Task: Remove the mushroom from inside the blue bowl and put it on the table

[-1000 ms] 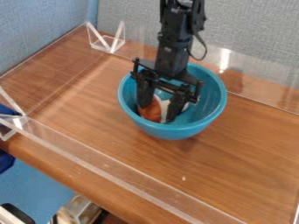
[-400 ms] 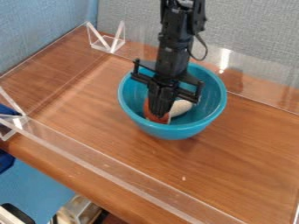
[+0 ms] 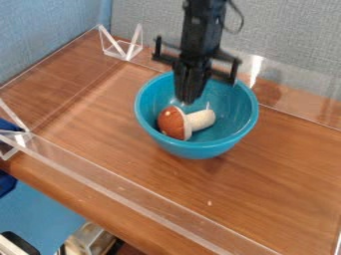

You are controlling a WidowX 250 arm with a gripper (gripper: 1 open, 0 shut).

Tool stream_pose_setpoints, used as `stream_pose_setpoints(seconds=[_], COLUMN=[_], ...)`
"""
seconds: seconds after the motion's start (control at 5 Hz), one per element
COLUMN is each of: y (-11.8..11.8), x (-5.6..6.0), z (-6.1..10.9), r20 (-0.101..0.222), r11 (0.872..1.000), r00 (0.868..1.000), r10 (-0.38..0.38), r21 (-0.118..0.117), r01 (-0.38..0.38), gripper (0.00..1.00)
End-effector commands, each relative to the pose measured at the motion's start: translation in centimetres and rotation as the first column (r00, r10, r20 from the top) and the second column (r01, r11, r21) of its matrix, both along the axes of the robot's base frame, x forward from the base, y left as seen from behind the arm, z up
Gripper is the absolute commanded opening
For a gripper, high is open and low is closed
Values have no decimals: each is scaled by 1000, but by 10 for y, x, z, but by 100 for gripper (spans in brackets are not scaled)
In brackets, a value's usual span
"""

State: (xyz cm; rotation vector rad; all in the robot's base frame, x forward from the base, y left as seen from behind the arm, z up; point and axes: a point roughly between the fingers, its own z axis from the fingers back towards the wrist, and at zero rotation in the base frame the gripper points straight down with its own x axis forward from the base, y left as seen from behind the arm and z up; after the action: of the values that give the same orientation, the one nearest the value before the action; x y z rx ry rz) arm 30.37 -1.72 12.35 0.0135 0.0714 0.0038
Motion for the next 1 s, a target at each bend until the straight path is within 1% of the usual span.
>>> stream_pose_setpoints(seconds=[0.0,0.2,0.4,0.8], y=[10,12,15,6], x=[12,17,19,9], z=[37,33,24,-2], r20=[98,91,72,44], r11=[999,999,999,1000], r00=[995,995,996,999], r10=[33,39,44,7], r21=[-9,-10,-1,14], r01=[-32,-38,-44,-8], gripper=[0,100,100,100])
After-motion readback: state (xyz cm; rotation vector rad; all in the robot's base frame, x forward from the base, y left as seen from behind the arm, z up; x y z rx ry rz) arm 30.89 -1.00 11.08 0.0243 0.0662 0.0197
